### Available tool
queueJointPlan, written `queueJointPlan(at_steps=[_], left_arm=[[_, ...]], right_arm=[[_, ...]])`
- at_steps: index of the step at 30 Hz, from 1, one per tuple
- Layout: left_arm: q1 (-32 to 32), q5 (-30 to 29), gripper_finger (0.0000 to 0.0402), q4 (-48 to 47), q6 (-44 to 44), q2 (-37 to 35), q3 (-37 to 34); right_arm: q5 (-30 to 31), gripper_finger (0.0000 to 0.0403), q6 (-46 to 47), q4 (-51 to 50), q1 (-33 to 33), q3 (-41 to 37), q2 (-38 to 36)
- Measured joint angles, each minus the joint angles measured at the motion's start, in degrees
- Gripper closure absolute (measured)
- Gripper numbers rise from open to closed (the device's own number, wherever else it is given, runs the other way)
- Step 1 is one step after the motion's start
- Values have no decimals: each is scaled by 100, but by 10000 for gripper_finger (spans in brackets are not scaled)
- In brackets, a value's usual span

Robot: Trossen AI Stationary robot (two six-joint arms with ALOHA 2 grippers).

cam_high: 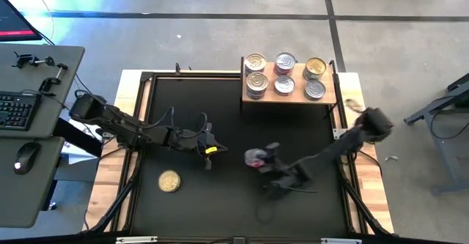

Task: Stack canned seafood by type on shelf
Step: Stack the red tuna can on top of the other red tuna can on the shelf

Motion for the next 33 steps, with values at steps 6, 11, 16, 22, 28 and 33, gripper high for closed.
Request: queueJointPlan(at_steps=[6, 11, 16, 22, 28, 33], left_arm=[[-111, -263, 401, 169, 63, 58, -62], [-166, -467, 401, 319, 59, 292, -62], [-173, -469, 401, 460, 197, 457, -67], [-175, -473, 401, 525, 203, 481, -67], [-190, -473, 401, 544, 203, 482, -62], [-190, -471, 401, 550, 203, 482, -62]], right_arm=[[2358, 285, 1309, -2115, 187, 4, -1483], [2269, 285, 1482, -3048, -974, 2, -2488], [1636, 285, -217, -2641, -2562, 2, -2824], [485, 285, -2326, -1816, -3754, 1, -2635], [431, 280, -2870, -1668, -4091, 0, -2463], [417, 206, -2848, -1663, -4070, 0, -2443]])
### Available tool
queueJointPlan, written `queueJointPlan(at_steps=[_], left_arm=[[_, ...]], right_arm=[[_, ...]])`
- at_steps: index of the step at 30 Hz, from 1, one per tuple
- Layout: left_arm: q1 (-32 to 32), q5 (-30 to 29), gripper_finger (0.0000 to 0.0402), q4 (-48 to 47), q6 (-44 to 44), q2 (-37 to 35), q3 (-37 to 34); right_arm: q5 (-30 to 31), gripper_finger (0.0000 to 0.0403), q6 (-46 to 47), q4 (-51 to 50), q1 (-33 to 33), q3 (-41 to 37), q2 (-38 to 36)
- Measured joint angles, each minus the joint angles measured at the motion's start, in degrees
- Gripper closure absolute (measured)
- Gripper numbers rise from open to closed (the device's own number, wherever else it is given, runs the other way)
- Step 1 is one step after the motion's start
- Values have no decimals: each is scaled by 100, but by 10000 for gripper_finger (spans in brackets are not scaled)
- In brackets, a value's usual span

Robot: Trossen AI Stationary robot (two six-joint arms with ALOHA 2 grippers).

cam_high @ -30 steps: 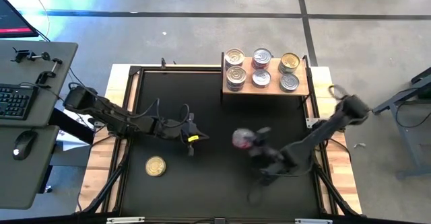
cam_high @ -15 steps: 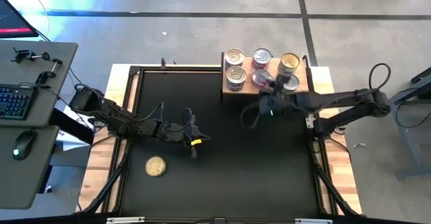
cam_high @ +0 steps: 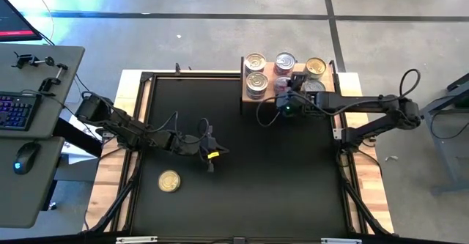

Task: Stack canned seafood by type on shelf
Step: Stack the red tuna can on top of the other red tuna can on the shelf

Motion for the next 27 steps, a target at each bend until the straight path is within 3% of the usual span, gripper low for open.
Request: queueJointPlan(at_steps=[12, 27], left_arm=[[2, 0, 401, 9, -2, 0, 0], [2, 0, 400, 80, -2, 0, 0]], right_arm=[[22, 86, -328, -26, 76, 0, 0], [-52, 76, 7, -476, 76, 0, -166]])
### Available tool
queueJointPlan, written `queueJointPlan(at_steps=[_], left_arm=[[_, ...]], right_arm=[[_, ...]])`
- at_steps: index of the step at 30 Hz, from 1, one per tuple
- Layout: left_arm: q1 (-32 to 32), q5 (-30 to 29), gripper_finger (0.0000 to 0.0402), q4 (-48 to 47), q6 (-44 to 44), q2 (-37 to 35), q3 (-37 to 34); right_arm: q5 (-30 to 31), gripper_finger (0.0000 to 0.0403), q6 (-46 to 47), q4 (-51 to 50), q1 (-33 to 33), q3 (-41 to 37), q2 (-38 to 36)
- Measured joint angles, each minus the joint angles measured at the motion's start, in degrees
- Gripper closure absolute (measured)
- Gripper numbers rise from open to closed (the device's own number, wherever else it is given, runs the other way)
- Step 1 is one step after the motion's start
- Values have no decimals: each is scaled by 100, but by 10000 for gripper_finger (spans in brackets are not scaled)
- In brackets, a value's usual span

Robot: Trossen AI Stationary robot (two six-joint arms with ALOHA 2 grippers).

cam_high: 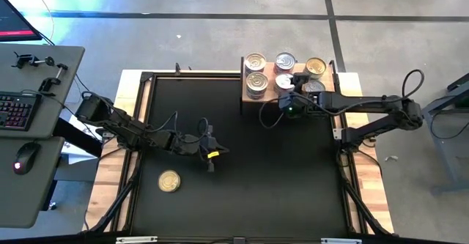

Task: Stack canned seafood by type on shelf
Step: Stack the red tuna can on top of the other red tuna can on the shelf, then stack the green tuna can on top of the other green tuna can on the shelf

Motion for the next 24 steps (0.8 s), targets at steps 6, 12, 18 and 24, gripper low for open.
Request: queueJointPlan(at_steps=[6, 12, 18, 24], left_arm=[[0, 0, 400, 70, 49, -2, 0], [-2, 0, 401, 62, 116, -2, 0], [-492, -164, 401, -119, 98, -232, 22], [-1638, -1188, 401, -2835, -691, -1044, 497]], right_arm=[[-432, 80, 293, 7, 0, 0, -309], [-1179, 89, 1686, 24, 248, 0, -513], [-2430, 89, 3108, 1260, 1226, -614, -336], [-2455, 89, 3450, 4490, 2553, -2074, 277]])
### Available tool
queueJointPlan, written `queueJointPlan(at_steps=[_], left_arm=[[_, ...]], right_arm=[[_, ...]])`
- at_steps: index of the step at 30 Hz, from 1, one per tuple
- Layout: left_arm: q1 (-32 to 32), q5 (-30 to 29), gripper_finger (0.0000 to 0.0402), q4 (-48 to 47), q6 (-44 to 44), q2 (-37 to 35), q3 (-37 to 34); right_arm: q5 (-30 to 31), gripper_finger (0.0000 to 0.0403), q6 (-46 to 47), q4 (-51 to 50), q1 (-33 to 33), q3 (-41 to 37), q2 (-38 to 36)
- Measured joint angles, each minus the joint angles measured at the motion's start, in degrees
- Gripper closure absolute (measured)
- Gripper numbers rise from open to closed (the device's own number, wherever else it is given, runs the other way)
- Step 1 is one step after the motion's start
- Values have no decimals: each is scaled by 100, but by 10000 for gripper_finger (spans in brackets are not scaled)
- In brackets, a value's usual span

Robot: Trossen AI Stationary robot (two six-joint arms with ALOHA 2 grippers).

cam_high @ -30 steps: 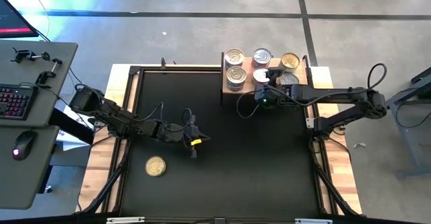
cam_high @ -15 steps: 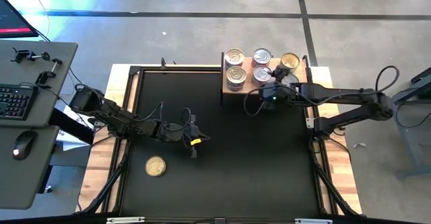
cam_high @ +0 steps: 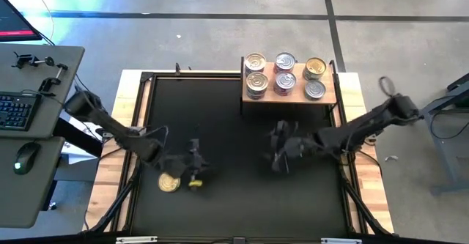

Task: Stack canned seafood by type on shelf
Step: Stack the green tuna can on top of the other green tuna can on the shelf

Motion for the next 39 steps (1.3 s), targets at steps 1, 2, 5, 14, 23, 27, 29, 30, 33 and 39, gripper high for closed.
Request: queueJointPlan(at_steps=[1, 2, 5, 14, 23, 27, 29, 30, 33, 39], left_arm=[[-169, -74, 401, -662, -405, -119, 155], [-340, -97, 401, -1372, -903, -237, 310], [-833, -104, 401, -3450, -2688, -394, 711], [-1777, 844, 401, -4391, -5666, -312, 232], [-1131, -382, 401, -1928, -4165, 296, -549], [-626, -856, 401, -625, -2098, 326, -317], [-477, -683, 401, -429, -1188, 330, -216], [-439, -582, 401, -402, -872, 339, -164], [-392, -70, 386, -405, -251, 325, -32], [-751, 1017, 316, -1326, -259, 332, -42]], right_arm=[[17, 89, 59, 643, 174, -227, 162], [62, 89, 114, 1294, 338, -442, 365], [421, 89, 276, 2895, 736, -906, 1064], [1616, 89, 809, 4345, 1093, -789, 2901], [1484, 89, 416, 4369, 850, -531, 3115], [1484, 89, 457, 4377, 688, -516, 3115], [1486, 89, 568, 4384, 644, -516, 3115], [1486, 89, 596, 4386, 625, -516, 3115], [1484, 89, 711, 4419, 605, -516, 3115], [1484, 89, 725, 4466, 605, -516, 3115]])
